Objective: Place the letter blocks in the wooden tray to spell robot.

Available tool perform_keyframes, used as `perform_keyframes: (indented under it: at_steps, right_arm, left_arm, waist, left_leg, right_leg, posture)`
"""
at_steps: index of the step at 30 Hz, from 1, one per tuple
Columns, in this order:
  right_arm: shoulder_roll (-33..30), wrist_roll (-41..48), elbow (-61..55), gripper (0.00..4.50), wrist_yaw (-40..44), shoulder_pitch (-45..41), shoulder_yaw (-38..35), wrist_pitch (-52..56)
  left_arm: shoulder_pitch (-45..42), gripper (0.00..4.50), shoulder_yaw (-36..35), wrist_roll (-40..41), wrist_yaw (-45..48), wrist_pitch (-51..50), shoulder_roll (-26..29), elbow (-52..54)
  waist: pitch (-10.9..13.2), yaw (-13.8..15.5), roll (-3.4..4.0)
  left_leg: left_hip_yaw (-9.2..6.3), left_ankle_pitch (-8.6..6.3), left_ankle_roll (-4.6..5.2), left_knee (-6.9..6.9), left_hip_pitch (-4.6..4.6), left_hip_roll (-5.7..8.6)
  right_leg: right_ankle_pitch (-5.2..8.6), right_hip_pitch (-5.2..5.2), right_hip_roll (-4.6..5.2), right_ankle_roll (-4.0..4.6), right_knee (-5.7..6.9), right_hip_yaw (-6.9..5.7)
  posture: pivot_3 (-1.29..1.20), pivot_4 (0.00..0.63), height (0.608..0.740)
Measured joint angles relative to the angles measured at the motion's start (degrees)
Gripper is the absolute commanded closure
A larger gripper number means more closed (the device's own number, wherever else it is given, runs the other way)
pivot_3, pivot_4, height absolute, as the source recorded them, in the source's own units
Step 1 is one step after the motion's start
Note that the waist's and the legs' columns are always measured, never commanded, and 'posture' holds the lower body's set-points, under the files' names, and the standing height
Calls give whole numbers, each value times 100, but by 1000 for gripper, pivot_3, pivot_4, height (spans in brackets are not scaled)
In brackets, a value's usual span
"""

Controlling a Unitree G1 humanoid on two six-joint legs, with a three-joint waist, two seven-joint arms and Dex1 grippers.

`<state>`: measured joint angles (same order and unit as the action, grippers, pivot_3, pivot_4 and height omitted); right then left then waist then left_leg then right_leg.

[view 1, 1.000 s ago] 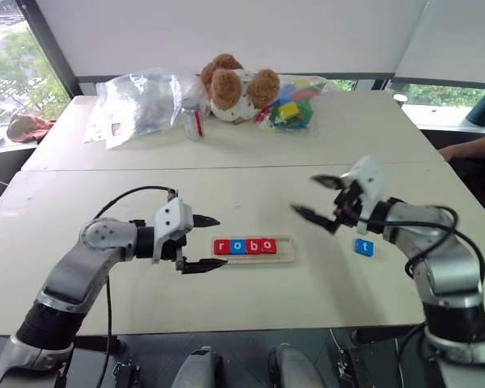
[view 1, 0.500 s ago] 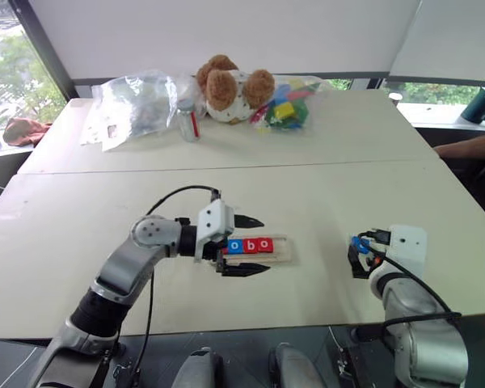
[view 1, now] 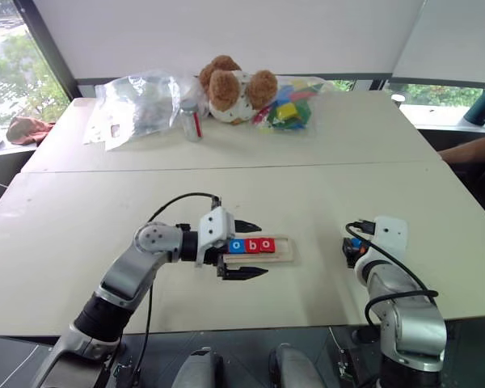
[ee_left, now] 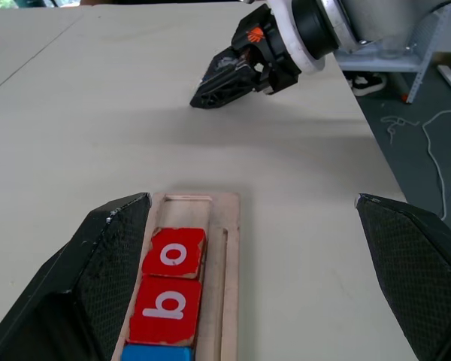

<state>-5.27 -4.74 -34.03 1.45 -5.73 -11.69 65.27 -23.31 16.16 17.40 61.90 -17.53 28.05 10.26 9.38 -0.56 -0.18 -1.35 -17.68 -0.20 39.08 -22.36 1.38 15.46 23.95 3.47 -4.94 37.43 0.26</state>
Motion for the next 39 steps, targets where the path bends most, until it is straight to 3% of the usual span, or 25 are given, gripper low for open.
perform_keyframes:
  at_steps: [6, 13, 18, 19, 24, 30, 34, 36, 39]
  right_arm:
    - [-195, 17, -31, 3331, 55, 40, 196, -28]
    - [-191, 394, -782, 3331, 368, 173, 949, 548]
    - [-217, 496, -619, 3331, 435, 146, 965, 569]
    - [-224, 500, -618, 2291, 430, 144, 979, 569]
    - [-275, 498, -604, 53, 382, 119, 994, 574]
    - [-274, 665, -615, 53, 481, -220, 588, 563]
    - [-975, 1389, -595, 53, 1482, -609, -74, 405]
    - [-1909, 1997, -307, 53, 2696, -464, -137, -108]
    - [-3189, 2242, 522, 53, 4595, 111, 59, -1825]
  left_arm:
    - [-31, 0, -11, 20, 3, -216, 77, 70]
    - [46, 0, -174, 200, 279, -325, 618, 366]
    - [122, 0, -211, 200, 310, -338, 790, 368]
    - [122, 0, -226, 199, 283, -338, 787, 367]
    - [132, 0, -239, 201, 198, -337, 783, 367]
    - [255, 0, -406, 216, 233, -313, 898, 303]
    - [251, 0, -784, 455, 451, -330, 1158, 174]
    - [231, 0, -865, 569, 625, -336, 1245, 96]
    - [215, 0, -869, 646, 799, -337, 1260, 28]
  waist:
    - [0, -17, 0]
    - [0, -39, 1]
    - [0, -7, 0]
    - [0, -13, -1]
    - [0, -23, 0]
    - [2, -34, 0]
    - [2, -9, 1]
    - [3, 1, 2]
    - [5, -8, 0]
  left_leg:
    - [-1, 0, 0, 0, 0, 0]
    - [-1, 0, 0, -8, -1, -10]
    - [-1, 0, 0, -2, -1, -1]
    - [-1, 0, 0, -2, -1, -1]
    - [-2, 0, 0, -4, -1, -5]
    - [-2, 0, 0, -4, -2, -7]
    - [-3, -2, 3, -5, -3, -5]
    - [-9, -6, 11, -5, -3, -5]
    - [-11, -15, 26, -2, 0, -3]
  right_leg:
    - [0, 1, 0, 0, 0, -1]
    - [0, 9, -2, 1, 0, 1]
    - [0, 2, 2, 1, -3, -2]
    - [0, 2, 1, 1, -3, -2]
    - [0, 5, 0, 1, -2, -2]
    - [0, 7, -1, 0, 0, -2]
    - [0, 3, -1, 0, -8, -15]
    - [1, -12, 0, 0, -28, -27]
    - [2, -28, 1, -3, -45, -34]
  posture:
    - [0, 150, 740]
    - [0, 150, 740]
    - [0, 150, 740]
    - [0, 150, 740]
    - [0, 150, 740]
    - [0, 150, 740]
    - [0, 150, 740]
    - [0, 150, 740]
    - [0, 150, 740]
